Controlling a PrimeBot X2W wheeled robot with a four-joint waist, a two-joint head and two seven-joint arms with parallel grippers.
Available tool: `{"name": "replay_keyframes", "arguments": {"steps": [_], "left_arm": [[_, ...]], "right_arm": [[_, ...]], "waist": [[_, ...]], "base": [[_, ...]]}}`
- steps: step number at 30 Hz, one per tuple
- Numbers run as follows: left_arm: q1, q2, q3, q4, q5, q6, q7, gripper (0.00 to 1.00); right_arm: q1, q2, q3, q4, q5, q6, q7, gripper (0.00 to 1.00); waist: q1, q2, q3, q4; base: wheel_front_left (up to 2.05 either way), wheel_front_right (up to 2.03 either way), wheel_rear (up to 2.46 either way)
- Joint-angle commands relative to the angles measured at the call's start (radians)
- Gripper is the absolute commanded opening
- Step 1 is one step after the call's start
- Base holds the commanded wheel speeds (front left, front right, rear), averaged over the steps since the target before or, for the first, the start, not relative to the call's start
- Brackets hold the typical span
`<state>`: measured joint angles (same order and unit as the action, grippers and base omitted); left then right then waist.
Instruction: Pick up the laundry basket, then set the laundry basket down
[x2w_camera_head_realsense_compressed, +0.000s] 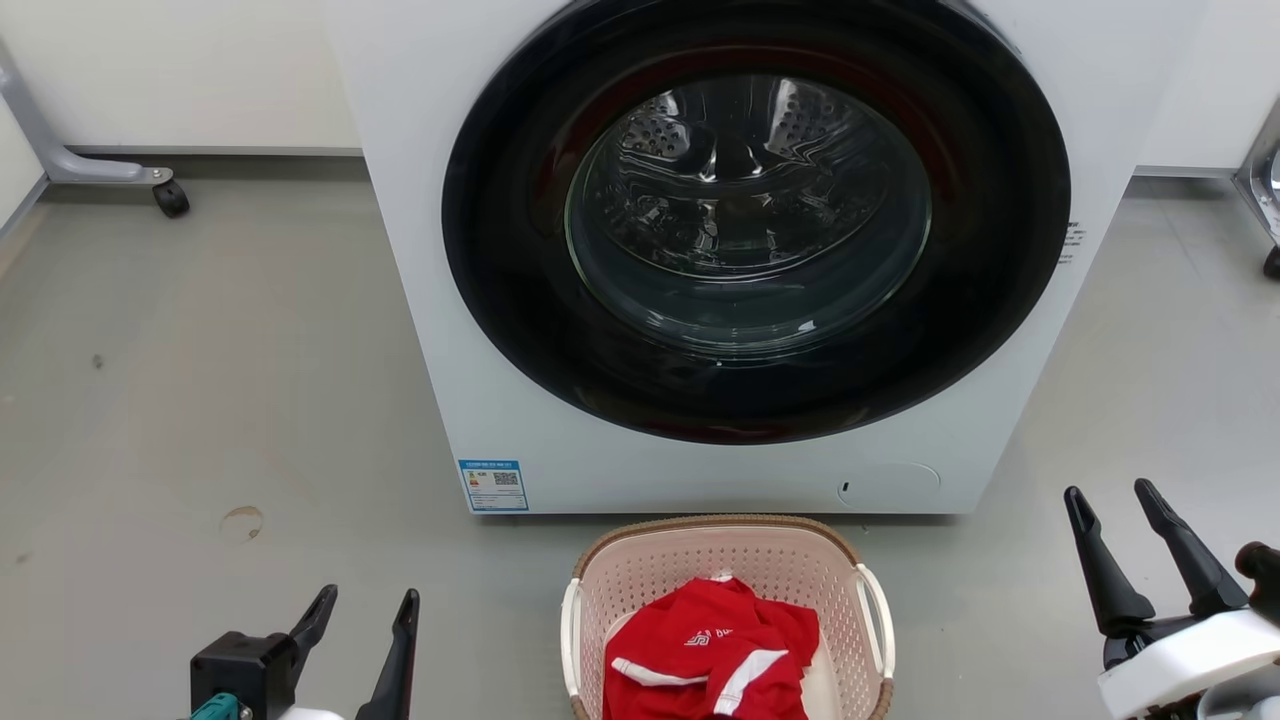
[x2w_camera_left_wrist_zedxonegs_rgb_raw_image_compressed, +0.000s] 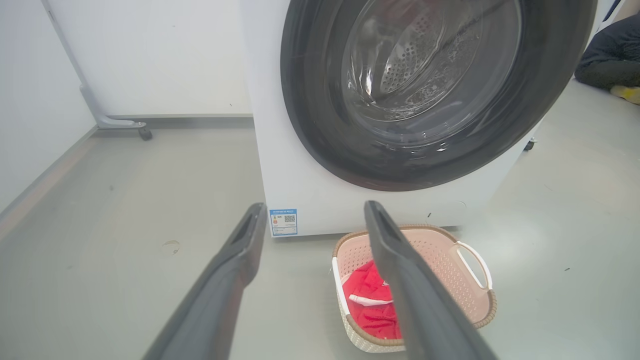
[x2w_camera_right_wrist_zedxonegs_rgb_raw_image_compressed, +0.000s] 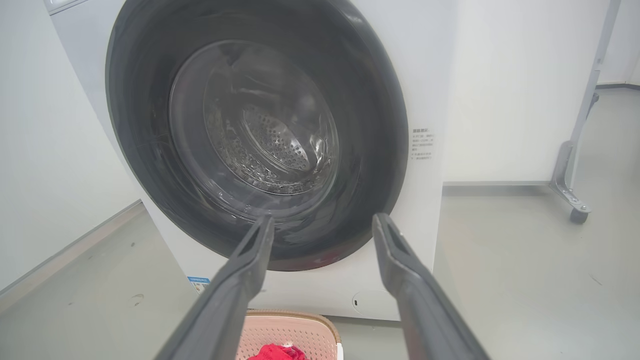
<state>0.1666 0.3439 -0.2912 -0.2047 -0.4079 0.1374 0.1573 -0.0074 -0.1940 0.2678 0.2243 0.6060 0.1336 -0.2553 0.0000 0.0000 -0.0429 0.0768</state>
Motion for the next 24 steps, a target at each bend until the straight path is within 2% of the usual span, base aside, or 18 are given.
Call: {"name": "replay_keyframes", "arguments": {"steps": [1,10,24], "left_arm": [[-0.052,0.012,0.035,-0.036,-0.014,0.01,0.002,1.0],[-0.041,0.002,0.032,-0.069,-0.025,0.031,0.022,1.0],[-0.042,0.004,0.032,-0.058,-0.034,0.034,0.015,1.0]], "right_arm": [[-0.015,-0.037,0.014,-0.016,0.003,-0.003,-0.006,1.0],[-0.016,-0.062,0.019,-0.025,0.009,-0.003,-0.006,1.0],[-0.02,-0.067,0.021,-0.033,0.009,-0.003,-0.006,1.0]], "waist": [[0.0,0.0,-0.001,-0.002],[0.0,0.0,-0.004,-0.003],[0.0,0.0,0.001,0.003]], "base": [[0.0,0.0,0.0],[0.0,0.0,0.0],[0.0,0.0,0.0]]}}
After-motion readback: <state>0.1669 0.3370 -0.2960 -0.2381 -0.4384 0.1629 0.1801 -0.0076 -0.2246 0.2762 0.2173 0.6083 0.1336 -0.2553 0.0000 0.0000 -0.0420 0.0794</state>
